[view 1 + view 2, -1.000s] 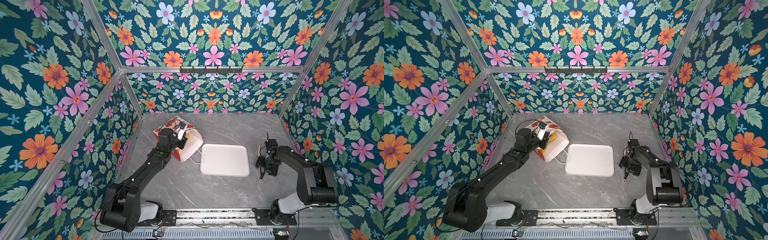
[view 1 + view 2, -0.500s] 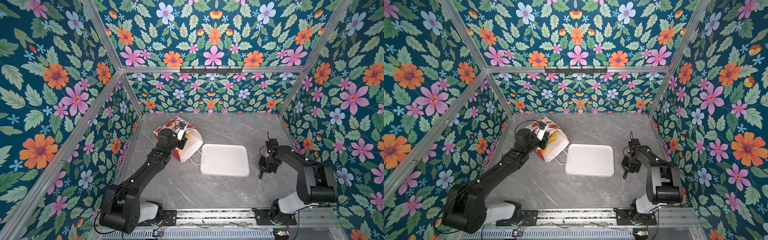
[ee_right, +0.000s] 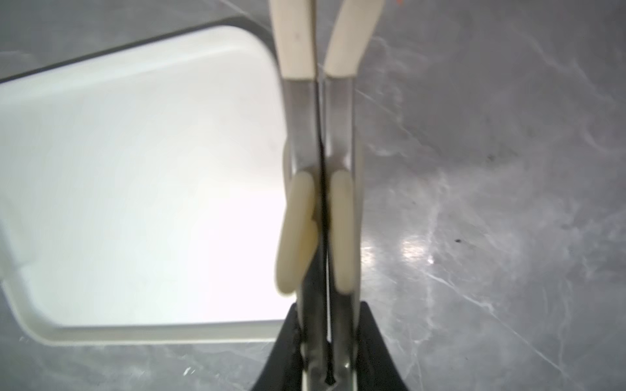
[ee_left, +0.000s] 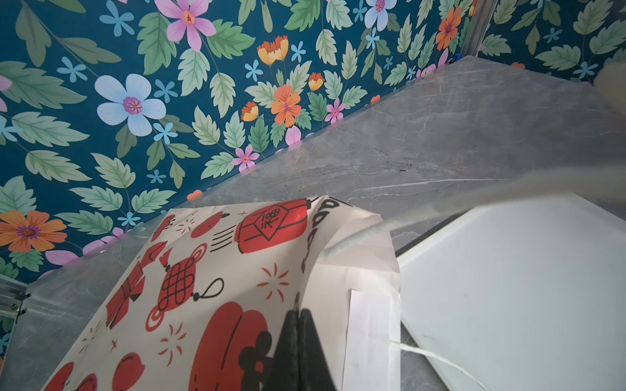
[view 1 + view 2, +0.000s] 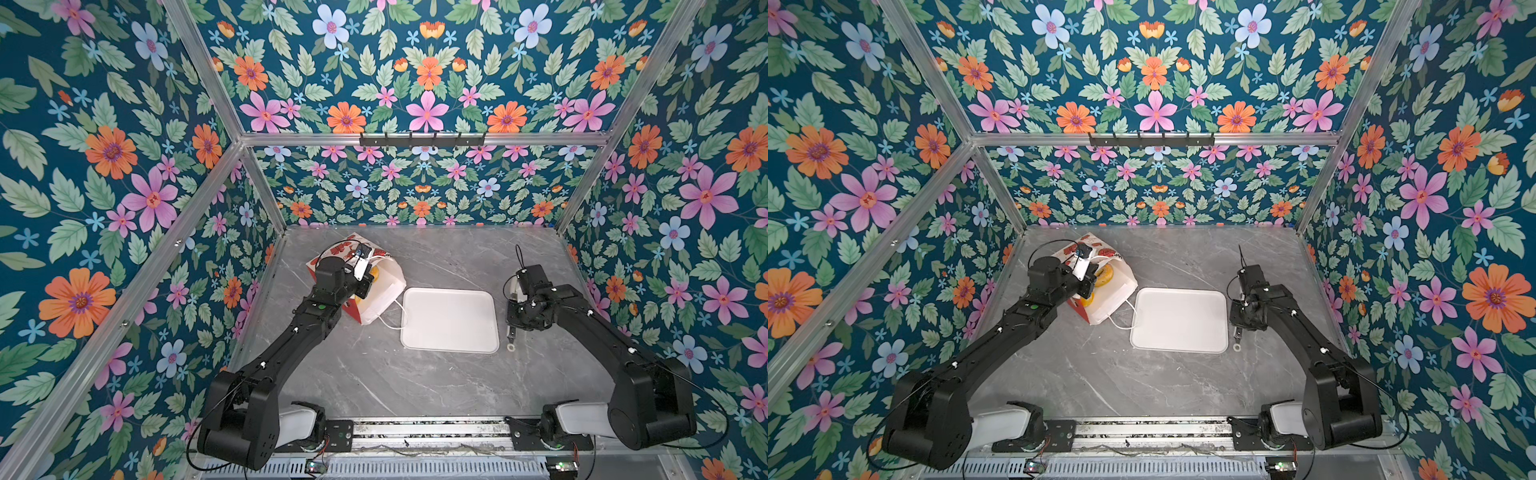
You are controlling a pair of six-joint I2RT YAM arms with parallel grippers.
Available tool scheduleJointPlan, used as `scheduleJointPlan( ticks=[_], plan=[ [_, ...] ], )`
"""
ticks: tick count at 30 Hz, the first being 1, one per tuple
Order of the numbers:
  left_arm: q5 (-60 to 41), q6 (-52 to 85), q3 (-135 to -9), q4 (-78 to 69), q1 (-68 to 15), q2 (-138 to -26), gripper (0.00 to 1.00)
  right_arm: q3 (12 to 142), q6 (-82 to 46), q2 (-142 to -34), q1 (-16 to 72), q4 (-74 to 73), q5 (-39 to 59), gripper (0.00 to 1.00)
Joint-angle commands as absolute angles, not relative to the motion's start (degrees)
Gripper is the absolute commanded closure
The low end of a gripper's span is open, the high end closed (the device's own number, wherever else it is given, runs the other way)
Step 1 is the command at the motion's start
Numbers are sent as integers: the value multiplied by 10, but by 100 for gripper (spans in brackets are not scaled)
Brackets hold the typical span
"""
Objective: Take the fake bread out of the paper bag
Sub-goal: 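Grasp the metal tongs with the right gripper and lift them, then carry the tongs with the right gripper to the bag opening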
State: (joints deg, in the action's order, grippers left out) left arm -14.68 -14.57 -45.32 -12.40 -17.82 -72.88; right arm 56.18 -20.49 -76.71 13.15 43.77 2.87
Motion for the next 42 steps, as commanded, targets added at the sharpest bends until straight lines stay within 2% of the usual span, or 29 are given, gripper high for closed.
scheduleJointPlan(
  ticks=[1, 7, 13, 19, 23, 34, 42],
  plan=[
    [-143, -150, -460, -131, -178, -729, 100, 594, -149, -762, 176, 472, 84, 89],
    [-146, -147, -462, -128, -178, -726, 100, 616, -92, -781, 267, 451, 232, 90],
    [-149, -144, -463, -126, -178, -728, 100, 649, -50, -841, 357, 445, 282, 95],
    [-152, -140, -465, -125, -178, -731, 100, 715, -43, -938, 402, 434, 315, 100],
    [-156, -137, -466, -121, -178, -731, 100, 769, -38, -1012, 423, 440, 320, 100],
    [-168, -144, -455, -132, -179, -726, 100, 829, -110, -1106, 428, 352, 330, 98],
    [-173, -144, -455, -132, -179, -724, 100, 908, -120, -1181, 428, 382, 341, 97]
  ],
)
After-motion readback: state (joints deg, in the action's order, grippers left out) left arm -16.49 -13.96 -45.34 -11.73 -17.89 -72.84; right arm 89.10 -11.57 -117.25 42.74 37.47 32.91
